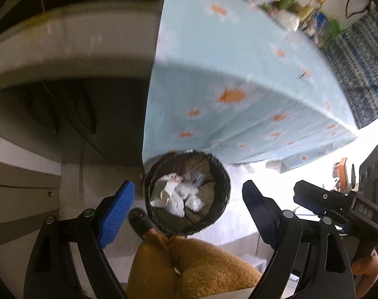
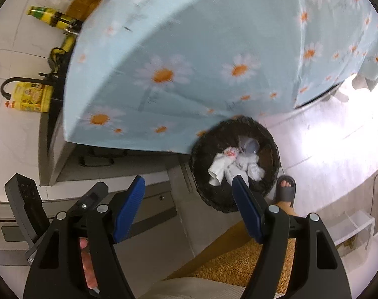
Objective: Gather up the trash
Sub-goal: 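Move both grippers back up over the table toward the remaining trash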
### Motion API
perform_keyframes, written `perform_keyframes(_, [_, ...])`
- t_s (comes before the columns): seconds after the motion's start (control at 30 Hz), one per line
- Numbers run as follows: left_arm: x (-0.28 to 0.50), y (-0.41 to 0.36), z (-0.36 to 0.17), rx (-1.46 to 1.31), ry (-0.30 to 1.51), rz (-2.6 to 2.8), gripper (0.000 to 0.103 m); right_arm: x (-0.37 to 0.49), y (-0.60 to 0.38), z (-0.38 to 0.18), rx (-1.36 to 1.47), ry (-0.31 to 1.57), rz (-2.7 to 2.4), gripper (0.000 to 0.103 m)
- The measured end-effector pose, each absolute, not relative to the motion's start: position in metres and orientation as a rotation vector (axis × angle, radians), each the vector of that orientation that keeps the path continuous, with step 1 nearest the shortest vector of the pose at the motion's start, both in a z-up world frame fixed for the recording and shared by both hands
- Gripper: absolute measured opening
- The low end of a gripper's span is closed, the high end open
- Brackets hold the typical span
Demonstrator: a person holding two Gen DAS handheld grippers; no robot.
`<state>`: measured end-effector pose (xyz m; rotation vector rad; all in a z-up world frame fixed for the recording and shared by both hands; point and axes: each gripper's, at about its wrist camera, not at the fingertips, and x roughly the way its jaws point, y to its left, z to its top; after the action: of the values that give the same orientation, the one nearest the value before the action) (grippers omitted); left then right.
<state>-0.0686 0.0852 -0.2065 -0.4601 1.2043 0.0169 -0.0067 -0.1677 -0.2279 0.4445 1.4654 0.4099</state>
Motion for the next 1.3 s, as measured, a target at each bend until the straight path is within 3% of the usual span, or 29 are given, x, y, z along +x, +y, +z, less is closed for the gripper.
perform_keyframes(0.7, [-0.068, 0.092, -0.091, -0.39, 0.955, -0.058, 0.086, 0.005, -0.156, -0.1, 0.349, 1.148, 0.471, 0.074])
perform_keyframes(0.97, [-0.052, 0.095, -0.067, -0.393, 0.886, -0.055, 0.086, 0.028, -0.167, -0.055, 0.294, 1.052, 0.456, 0.08])
perform_keyframes(1.3, [-0.018, 0.095, -0.051, -0.403, 0.847, -0.011, 0.086, 0.079, -0.165, -0.038, 0.246, 1.031, 0.494, 0.083])
